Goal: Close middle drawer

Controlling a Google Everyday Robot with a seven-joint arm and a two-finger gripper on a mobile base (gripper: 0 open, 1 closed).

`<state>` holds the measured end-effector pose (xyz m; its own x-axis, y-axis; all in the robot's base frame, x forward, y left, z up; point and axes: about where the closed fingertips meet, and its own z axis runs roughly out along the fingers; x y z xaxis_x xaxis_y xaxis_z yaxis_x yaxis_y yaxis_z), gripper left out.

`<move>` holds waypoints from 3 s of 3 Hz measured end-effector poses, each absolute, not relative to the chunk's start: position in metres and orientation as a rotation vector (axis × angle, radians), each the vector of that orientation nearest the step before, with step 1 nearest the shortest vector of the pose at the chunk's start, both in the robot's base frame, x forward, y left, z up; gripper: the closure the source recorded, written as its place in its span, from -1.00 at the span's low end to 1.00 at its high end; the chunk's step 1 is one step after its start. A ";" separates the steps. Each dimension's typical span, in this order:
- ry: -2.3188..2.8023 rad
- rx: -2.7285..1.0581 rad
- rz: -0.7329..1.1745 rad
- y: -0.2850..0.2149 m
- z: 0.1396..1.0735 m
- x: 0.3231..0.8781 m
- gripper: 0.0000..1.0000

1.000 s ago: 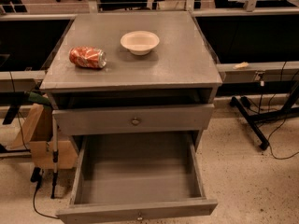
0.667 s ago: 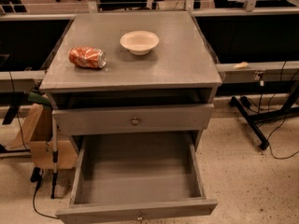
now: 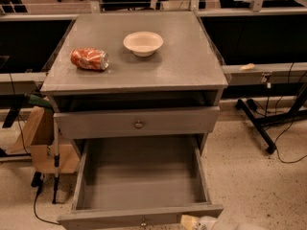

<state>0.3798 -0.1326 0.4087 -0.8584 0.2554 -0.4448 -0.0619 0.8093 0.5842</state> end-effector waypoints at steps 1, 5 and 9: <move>2.462 0.148 0.827 -0.122 0.410 0.388 1.00; 2.414 0.152 0.808 -0.106 0.414 0.402 1.00; 2.372 0.196 0.803 -0.108 0.419 0.410 1.00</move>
Offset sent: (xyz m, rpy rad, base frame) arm 0.1555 0.2202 0.0371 0.0341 -0.1766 0.1514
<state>0.4103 -0.1078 0.4186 -0.7972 0.3213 -0.5111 -0.0551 0.8044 0.5916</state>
